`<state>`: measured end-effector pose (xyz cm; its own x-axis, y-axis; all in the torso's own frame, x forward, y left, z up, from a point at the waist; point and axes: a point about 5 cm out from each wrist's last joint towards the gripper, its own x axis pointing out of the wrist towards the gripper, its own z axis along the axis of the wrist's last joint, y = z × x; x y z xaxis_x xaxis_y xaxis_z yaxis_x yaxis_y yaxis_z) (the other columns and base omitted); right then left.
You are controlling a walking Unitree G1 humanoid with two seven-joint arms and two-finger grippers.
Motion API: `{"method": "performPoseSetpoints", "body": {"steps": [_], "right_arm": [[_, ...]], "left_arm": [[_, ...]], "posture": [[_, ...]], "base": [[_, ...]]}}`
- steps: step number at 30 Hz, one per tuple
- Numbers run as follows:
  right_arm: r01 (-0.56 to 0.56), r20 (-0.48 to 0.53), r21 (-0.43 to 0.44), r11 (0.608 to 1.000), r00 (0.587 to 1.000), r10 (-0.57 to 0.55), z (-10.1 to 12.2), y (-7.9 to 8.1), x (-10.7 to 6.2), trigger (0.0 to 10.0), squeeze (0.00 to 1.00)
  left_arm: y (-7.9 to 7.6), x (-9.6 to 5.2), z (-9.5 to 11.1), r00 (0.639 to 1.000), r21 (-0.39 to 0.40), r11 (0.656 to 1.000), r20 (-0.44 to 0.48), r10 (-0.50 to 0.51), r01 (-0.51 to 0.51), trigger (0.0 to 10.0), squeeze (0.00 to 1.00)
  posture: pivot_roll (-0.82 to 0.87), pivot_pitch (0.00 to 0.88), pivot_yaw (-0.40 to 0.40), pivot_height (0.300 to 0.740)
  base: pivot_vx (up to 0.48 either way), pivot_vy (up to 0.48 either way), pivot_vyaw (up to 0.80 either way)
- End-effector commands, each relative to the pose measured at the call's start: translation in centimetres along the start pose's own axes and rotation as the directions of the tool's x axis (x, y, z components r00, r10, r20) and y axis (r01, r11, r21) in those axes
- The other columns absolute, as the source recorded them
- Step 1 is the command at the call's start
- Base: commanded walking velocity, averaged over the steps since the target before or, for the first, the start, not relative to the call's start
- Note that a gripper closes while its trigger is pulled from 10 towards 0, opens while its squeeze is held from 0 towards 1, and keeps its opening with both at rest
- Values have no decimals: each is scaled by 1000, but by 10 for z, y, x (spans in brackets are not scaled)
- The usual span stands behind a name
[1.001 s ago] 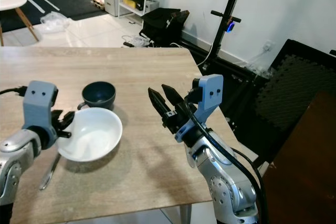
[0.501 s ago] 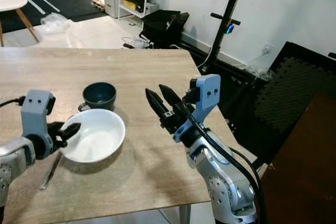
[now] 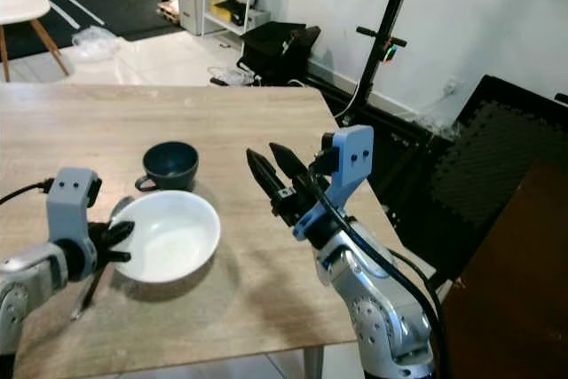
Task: Setting the table
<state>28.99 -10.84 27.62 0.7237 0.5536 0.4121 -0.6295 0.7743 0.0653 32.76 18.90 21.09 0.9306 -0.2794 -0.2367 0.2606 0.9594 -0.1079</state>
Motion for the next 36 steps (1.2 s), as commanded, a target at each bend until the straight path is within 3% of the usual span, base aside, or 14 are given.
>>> {"method": "performPoseSetpoints", "body": {"steps": [1, 4, 5, 13, 19, 27, 28, 30, 36], "right_arm": [[-3, 9, -1, 1000, 1000, 3, 3, 1, -1, 10000, 0], [-1, 10, -3, 1000, 1000, 1, 3, 0, -1, 10000, 0], [2, 10, -5, 1000, 1000, -2, 4, 0, -1, 10000, 0], [28, 10, -16, 999, 1000, -27, 5, -1, -7, 10000, 0], [39, 12, -20, 999, 999, -39, 6, -2, -9, 10000, 0], [42, 12, -9, 999, 999, -42, 5, -2, -9, 10000, 0], [39, 12, -6, 999, 999, -39, 5, -2, -8, 10000, 0], [34, 11, -2, 999, 999, -34, 5, -2, -7, 10000, 0], [23, 10, 4, 1000, 1000, -23, 4, 0, -5, 10000, 0]], "left_arm": [[-4, 9, -11, 999, -8, 1000, -49, -20, 20, 0, 0], [-8, 13, -9, 998, -2, 999, -48, -43, 43, 0, 0], [-11, 16, -7, 997, 5, 998, -49, -57, 57, 10000, 0], [-27, 32, -12, 989, -17, 993, -83, -120, 119, 10000, 0], [-36, 27, -22, 977, -26, 984, -111, -180, 178, 10000, 0], [-28, 17, -23, 991, -5, 996, -104, -87, 87, 10000, 0], [-26, 16, -22, 992, 10, 997, -100, -75, 76, 10000, 596], [-22, 13, -20, 995, 28, 998, -92, -49, 52, 10000, 1000], [-18, 9, -15, 997, 44, 999, -68, -23, 26, 10000, 1000]], "posture": [[80, 97, -5, 740], [75, 98, -3, 740], [67, 100, 2, 740], [52, 104, 14, 740], [44, 107, 25, 740], [60, 109, 17, 740], [65, 109, 12, 740], [70, 109, 10, 740], [77, 108, 3, 740]], "base": [[0, 0, 0], [0, 0, 0], [0, 0, 0], [0, 0, 0], [0, 0, 0], [0, 0, 0], [0, 0, 0], [0, 0, 0], [0, 0, 0]]}}
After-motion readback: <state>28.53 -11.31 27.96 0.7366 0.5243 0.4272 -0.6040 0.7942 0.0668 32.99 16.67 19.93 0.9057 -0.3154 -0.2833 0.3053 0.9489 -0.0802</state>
